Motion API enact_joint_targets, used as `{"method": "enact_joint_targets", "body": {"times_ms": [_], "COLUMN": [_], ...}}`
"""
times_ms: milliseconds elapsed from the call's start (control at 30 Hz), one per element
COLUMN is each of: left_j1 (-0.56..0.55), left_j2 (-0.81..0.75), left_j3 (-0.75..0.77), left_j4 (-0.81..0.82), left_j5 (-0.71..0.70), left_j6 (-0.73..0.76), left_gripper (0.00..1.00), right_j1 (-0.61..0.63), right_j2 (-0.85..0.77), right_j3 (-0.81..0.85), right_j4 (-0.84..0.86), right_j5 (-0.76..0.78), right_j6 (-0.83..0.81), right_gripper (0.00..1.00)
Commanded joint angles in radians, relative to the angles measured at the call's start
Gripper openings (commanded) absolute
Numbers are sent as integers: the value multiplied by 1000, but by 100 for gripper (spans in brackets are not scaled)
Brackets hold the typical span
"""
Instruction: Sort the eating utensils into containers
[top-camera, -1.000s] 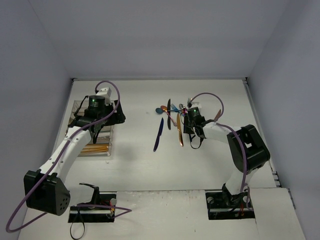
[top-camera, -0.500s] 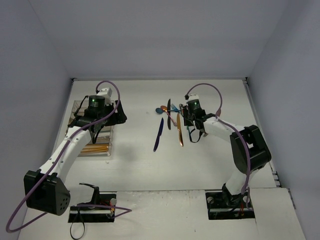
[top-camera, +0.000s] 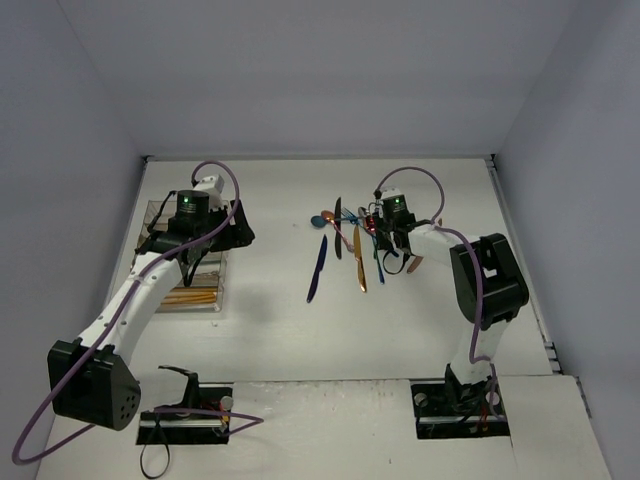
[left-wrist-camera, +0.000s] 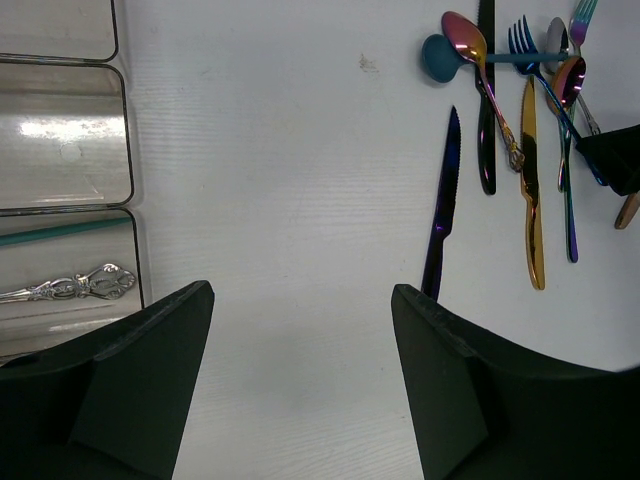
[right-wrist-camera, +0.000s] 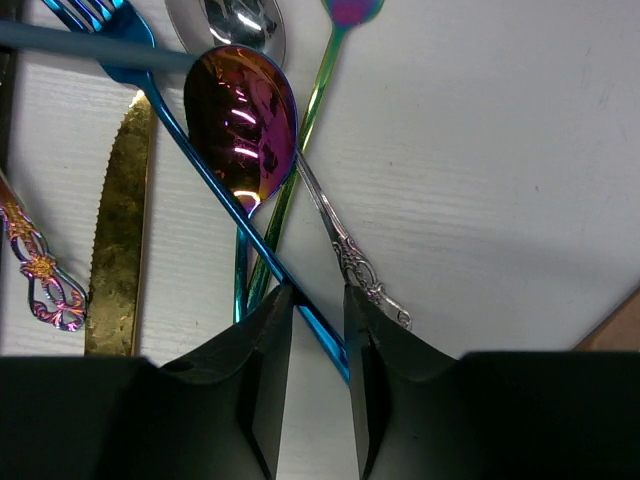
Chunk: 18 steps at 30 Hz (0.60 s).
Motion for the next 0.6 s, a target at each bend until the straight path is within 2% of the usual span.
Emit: {"method": "enact_joint_targets", "body": {"times_ms": [0,367,567], "left_j1": [7,11,13], "left_j2": [-16,-7,-5], "left_j3": [9,8,5], "left_j4": [51,52,54], "left_j5": [13,23,19], "left_j6": [-9,-12,-11], "left_gripper": [69,69,69], "right_j1": [-12,-11,-9], "right_j2": [-2,11,46], "right_j3": [20,11,27], "right_j4": [24,16,-28], "right_j5": [-43,-106,-122], "right_j6": [-18,-4,13], "right_gripper": [24,23,27]}}
